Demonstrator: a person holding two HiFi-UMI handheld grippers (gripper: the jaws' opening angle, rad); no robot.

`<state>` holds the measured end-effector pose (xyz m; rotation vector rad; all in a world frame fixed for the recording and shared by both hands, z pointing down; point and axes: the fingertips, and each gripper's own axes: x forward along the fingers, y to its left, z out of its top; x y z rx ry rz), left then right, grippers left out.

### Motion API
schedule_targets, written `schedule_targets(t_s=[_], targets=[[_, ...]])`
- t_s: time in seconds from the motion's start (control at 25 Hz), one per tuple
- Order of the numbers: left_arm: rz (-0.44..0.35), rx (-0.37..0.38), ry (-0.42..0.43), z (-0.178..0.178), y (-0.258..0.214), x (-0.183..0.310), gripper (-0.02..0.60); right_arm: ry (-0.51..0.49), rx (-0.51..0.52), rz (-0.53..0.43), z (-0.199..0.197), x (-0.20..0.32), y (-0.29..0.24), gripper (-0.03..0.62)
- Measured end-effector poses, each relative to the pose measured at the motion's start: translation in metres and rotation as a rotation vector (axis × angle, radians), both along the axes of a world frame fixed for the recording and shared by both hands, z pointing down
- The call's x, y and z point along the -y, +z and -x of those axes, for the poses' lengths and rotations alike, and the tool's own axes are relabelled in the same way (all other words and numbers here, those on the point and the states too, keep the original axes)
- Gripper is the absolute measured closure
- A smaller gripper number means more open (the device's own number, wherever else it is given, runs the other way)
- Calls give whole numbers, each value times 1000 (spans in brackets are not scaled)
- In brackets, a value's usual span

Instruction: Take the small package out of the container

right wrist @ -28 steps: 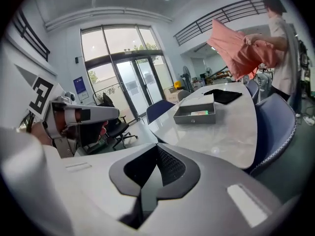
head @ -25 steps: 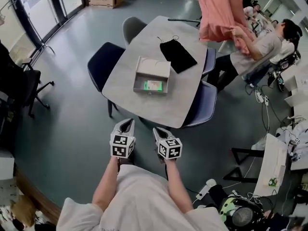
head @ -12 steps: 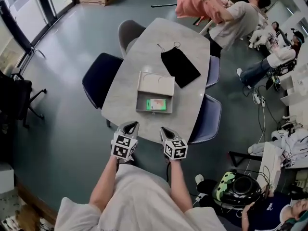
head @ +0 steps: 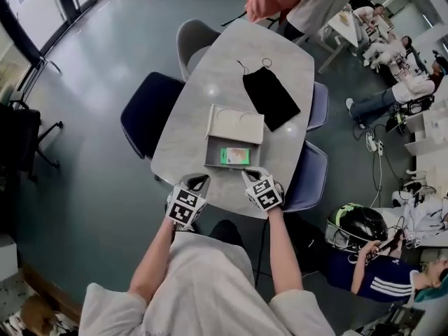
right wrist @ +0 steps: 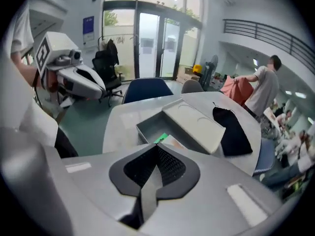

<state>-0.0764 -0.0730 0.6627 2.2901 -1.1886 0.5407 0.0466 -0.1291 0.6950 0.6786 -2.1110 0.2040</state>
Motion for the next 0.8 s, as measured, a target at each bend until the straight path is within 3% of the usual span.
schedule_targets(t_s=[0.16,0.28,0.44,0.6,0.8], targets=[[20,9,-4,-2,9,0,528,-143,-143,7,-9,19,29,594],[38,4,-33,-6,13,4,528,-235,-187,36,-10,35,48,592],[57,50,-30,-9,11,11,528,-356,-220,86,-8,52,72,537],[55,44,-127,-6,3,21,528,-498,-276,161,-5,55,85,491],[26,55,-238,11,5,39,528,-591,-308,201,0,57,98,445]])
